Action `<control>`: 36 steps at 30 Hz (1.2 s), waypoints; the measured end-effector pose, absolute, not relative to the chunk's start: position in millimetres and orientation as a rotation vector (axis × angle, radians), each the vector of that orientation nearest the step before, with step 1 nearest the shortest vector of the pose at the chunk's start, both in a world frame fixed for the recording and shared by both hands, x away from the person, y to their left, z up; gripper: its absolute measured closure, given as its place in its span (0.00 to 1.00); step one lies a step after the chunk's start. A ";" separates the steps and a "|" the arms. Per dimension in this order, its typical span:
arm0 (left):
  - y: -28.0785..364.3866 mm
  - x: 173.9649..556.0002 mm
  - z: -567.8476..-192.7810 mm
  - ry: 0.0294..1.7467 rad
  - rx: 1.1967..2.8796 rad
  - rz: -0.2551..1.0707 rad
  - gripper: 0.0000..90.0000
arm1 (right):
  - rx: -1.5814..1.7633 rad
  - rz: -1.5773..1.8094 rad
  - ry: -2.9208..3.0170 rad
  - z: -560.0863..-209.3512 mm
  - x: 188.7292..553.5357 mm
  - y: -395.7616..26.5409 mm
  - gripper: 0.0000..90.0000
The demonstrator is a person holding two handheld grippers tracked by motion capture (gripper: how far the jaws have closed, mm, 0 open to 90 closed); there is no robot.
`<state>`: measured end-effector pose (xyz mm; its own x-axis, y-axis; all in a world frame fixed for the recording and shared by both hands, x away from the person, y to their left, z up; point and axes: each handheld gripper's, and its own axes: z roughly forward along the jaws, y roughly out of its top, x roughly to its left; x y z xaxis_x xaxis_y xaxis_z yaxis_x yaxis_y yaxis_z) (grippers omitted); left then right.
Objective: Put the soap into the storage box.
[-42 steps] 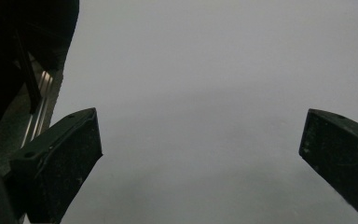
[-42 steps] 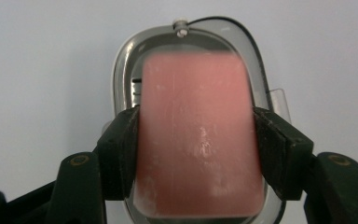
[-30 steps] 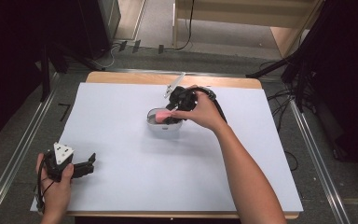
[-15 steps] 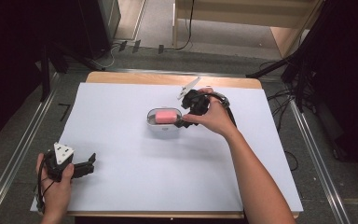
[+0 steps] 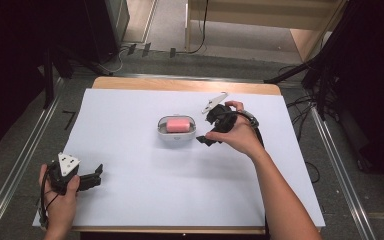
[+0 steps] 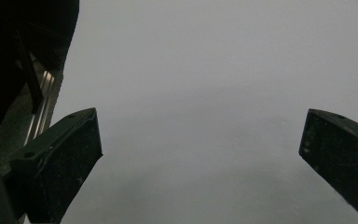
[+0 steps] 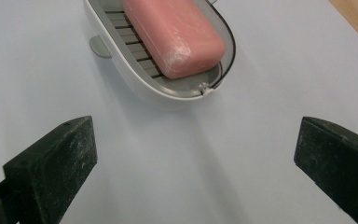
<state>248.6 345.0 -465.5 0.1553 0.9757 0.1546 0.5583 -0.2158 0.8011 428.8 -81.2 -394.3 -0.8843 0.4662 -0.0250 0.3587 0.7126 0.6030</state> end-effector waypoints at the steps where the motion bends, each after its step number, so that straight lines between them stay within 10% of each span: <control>1: 345.0 248.6 -465.5 1.458 1.853 0.921 0.00 | 0.682 0.920 2.735 -394.6 427.3 -83.6 0.00; 36: 343.4 248.6 -465.9 1.459 1.857 0.937 0.00 | 0.914 1.021 2.588 -429.5 375.8 -154.5 0.00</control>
